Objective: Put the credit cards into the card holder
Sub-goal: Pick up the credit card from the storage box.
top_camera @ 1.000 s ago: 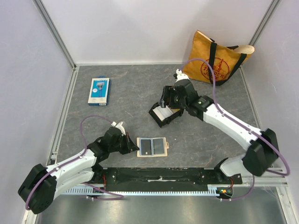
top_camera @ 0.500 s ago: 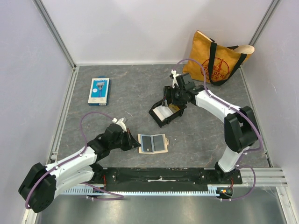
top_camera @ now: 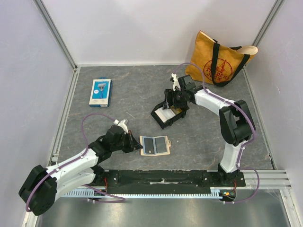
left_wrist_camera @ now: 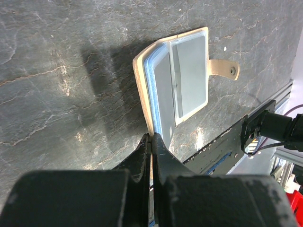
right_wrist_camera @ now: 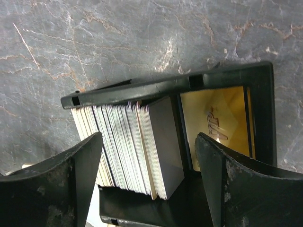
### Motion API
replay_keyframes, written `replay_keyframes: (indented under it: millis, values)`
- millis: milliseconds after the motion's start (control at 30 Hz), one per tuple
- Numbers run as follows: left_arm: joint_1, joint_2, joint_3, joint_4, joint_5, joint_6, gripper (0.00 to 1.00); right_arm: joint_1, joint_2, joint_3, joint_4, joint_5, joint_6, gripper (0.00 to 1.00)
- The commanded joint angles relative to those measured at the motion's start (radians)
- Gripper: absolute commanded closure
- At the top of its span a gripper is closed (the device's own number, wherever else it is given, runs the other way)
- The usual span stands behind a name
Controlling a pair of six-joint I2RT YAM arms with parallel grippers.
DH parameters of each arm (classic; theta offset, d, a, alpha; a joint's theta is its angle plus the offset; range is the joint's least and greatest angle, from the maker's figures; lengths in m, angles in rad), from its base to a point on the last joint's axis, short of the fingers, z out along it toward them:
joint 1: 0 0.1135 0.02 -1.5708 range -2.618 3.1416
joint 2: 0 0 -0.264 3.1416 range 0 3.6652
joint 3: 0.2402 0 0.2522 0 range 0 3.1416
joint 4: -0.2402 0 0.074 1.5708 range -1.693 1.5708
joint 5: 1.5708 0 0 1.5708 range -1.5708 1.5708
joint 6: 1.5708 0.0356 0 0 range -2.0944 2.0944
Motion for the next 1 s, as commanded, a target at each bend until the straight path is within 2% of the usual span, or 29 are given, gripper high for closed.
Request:
replay_keyframes:
  millis: [0, 333, 967]
  values:
    - [-0.001, 0.006, 0.006, 0.022, 0.031, 0.013, 0.98, -0.012, 0.035, 0.057, 0.044, -0.091, -0.013, 0.13]
    - [-0.001, 0.032, 0.006, 0.032, 0.037, 0.022, 0.98, -0.015, 0.053, 0.052, 0.039, -0.17, -0.012, 0.14]
    - [-0.001, 0.046, 0.009, 0.043, 0.041, 0.023, 0.98, -0.029, 0.018, 0.043, 0.015, -0.2, -0.024, 0.29]
